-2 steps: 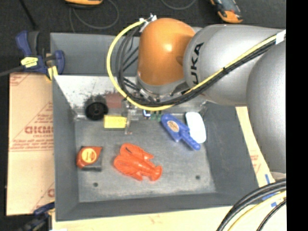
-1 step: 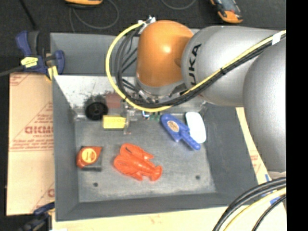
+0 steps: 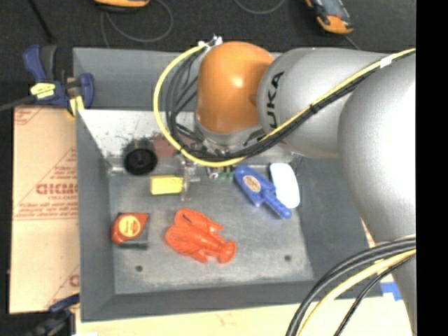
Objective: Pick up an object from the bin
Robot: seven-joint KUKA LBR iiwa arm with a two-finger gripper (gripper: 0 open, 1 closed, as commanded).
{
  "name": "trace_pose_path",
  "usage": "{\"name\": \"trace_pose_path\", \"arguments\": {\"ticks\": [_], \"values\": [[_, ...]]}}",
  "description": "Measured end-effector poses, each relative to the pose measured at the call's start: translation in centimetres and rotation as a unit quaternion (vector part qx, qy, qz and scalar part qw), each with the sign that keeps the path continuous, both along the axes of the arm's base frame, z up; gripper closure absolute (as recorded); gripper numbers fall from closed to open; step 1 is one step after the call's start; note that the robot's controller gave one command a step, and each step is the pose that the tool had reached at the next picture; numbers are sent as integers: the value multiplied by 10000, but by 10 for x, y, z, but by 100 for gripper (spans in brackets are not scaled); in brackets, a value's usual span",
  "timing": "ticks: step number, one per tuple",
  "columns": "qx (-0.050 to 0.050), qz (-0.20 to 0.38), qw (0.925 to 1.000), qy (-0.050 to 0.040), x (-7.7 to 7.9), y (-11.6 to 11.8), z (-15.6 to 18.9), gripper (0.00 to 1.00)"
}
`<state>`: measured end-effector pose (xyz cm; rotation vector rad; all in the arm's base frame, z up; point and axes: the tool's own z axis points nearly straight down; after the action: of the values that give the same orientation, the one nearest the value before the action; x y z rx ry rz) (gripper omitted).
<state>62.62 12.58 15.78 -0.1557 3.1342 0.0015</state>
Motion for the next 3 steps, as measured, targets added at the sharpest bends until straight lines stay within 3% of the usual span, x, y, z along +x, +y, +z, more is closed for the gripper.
{"name": "trace_pose_path", "arguments": {"ticks": [1,2,3], "values": [[2,-250,9997,6,-21,-3,-13,0],[-4,-10,10000,-14,-28,4,-47,0],[16,-816,9967,-34,-31,11,-78,100]]}}
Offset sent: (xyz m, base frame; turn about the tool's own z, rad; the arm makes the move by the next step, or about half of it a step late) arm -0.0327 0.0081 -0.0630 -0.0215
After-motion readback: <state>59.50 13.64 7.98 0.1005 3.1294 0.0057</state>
